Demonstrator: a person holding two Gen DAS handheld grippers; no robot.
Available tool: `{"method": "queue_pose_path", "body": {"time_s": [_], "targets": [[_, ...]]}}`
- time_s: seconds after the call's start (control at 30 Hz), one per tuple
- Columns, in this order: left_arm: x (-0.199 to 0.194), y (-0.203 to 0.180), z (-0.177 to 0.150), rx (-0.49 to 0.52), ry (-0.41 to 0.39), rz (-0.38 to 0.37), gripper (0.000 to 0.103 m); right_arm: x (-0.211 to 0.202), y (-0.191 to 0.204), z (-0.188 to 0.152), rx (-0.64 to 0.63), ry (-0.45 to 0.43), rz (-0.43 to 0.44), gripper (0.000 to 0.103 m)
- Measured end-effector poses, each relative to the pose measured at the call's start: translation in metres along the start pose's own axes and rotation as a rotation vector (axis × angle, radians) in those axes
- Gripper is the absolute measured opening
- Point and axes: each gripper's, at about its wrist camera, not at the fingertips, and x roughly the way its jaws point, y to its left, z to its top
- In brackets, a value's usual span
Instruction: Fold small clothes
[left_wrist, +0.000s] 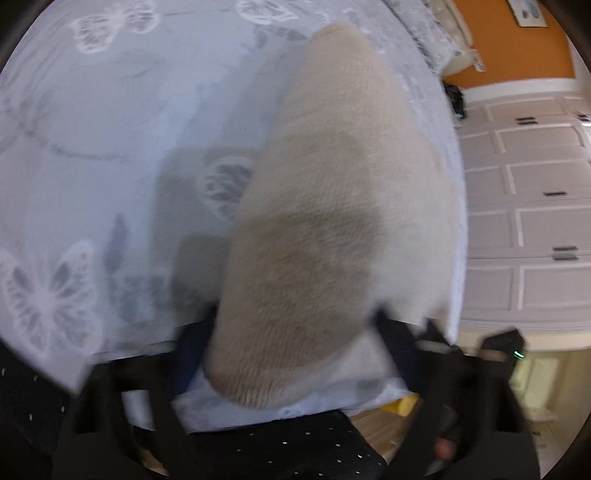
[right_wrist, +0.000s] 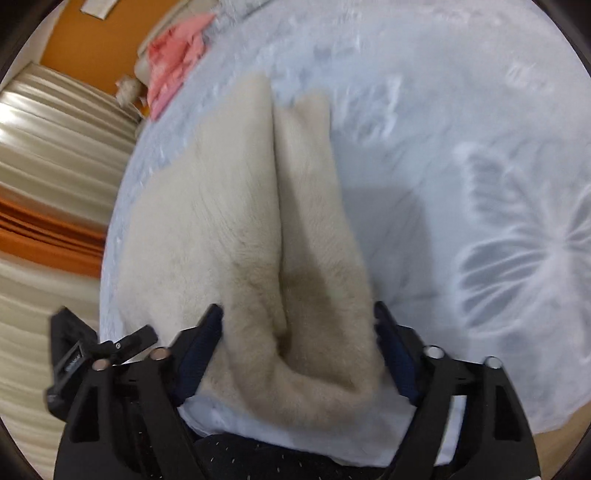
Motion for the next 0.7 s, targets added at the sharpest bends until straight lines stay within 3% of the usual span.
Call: {"method": "queue_pose_path", "body": {"time_s": [0.03,0.07,0.2,0.3,0.4,0.43,0.47,0.6,0.7], "targets": [[-0.002,-0.001,0.002,0.004,0.004,-0.001,0.036,0.001,0.005,0.000,0.007,-0.005,0.006,0.054],[-0.009,-0.002,0.006,0.007,-0.001,-0.021,0.031,-0.002,0.010,0.002,0.012,-0.009,0.026,0.040],[-0.061,-0.012,0.007,0.086,-0.086,-0.043,0.022,-0.037,0.050,0.001,-0.072,-0.061,0.138,0.034],[-0.089,-0.003,0.004,0.113,-0.106,-0.025,0.022,-0.039,0.059,-0.014,-0.111,-0.039,0.144,0.033],[-0.068,0.024,-0.006,0.094,-0.023,0.082,0.022,0.001,0.034,-0.032,-0.093,0.066,-0.002,0.046],[-0.059,0.032,-0.009,0.098,-0.003,0.125,0.023,0.009,0.024,-0.038,-0.068,0.074,-0.022,0.053],[-0.052,0.039,-0.017,0.100,-0.005,0.137,0.024,0.006,0.015,-0.040,-0.014,0.050,0.024,0.055],[-0.069,0.034,-0.028,0.095,-0.086,0.087,0.029,-0.031,0.021,-0.032,0.008,-0.046,0.010,0.059],[-0.090,0.010,-0.016,0.171,-0.155,0.096,0.044,-0.046,0.033,-0.015,-0.037,-0.074,-0.014,0.066]]}}
